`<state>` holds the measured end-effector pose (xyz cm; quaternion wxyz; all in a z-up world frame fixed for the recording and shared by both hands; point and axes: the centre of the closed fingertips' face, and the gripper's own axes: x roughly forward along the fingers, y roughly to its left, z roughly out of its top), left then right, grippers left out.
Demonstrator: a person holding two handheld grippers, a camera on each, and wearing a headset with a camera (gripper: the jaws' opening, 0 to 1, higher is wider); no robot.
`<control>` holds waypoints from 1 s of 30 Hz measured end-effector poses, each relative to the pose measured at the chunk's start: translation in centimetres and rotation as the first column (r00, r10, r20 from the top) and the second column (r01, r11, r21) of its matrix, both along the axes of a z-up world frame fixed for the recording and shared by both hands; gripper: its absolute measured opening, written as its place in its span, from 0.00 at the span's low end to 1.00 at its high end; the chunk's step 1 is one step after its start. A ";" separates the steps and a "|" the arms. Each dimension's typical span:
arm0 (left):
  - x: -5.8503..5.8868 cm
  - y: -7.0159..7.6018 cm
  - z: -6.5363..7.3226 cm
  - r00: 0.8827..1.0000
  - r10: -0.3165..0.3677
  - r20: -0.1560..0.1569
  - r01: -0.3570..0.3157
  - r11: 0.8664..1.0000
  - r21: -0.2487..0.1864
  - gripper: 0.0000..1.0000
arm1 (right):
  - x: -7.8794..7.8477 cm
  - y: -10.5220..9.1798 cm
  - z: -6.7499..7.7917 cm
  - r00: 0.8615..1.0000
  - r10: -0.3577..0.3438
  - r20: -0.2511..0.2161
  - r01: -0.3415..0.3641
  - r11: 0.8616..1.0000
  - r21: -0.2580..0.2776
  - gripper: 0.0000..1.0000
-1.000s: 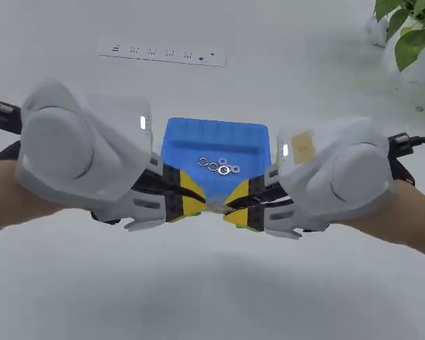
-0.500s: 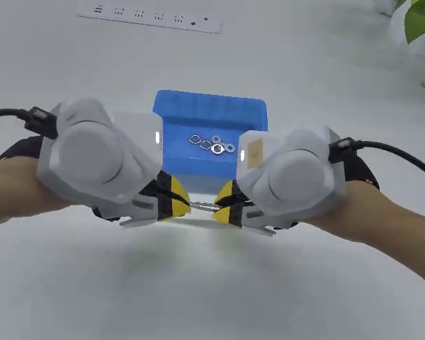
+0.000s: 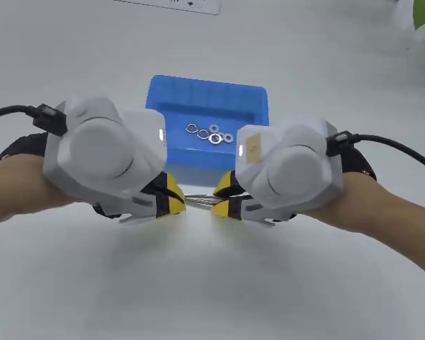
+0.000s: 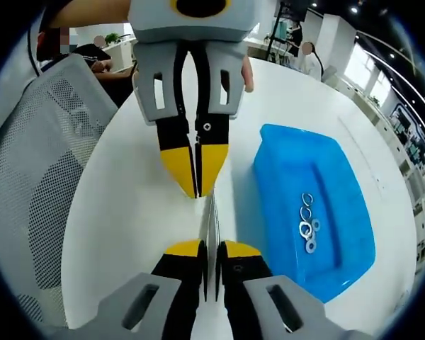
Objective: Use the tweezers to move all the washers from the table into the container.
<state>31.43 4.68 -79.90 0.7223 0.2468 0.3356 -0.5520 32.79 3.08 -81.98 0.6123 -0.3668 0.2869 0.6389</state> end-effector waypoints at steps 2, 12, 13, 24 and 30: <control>-0.1 -0.2 0.0 1.000 0.012 -0.006 -0.012 1.000 -0.007 0.07 | 0.1 -0.1 -0.1 0.999 -0.037 -0.034 0.038 0.999 0.013 0.11; -1.4 0.9 1.4 0.994 0.112 -0.002 -0.112 0.994 -0.017 0.13 | -0.6 0.0 1.9 0.993 -0.113 -0.036 0.116 0.987 0.111 0.20; -1.4 1.0 1.8 0.992 0.130 0.002 -0.130 0.991 -0.035 0.13 | -0.7 0.0 2.5 0.990 -0.134 -0.045 0.139 0.982 0.131 0.20; -2.7 1.4 12.1 0.964 0.255 0.076 -0.205 0.894 -0.398 0.34 | 0.1 -4.4 13.4 0.944 -0.319 0.078 0.256 0.862 0.437 0.39; -1.8 1.8 18.4 0.907 0.355 0.228 -0.193 0.829 -0.525 0.53 | 0.2 -6.2 15.7 0.900 -0.404 0.161 0.301 0.846 0.439 0.84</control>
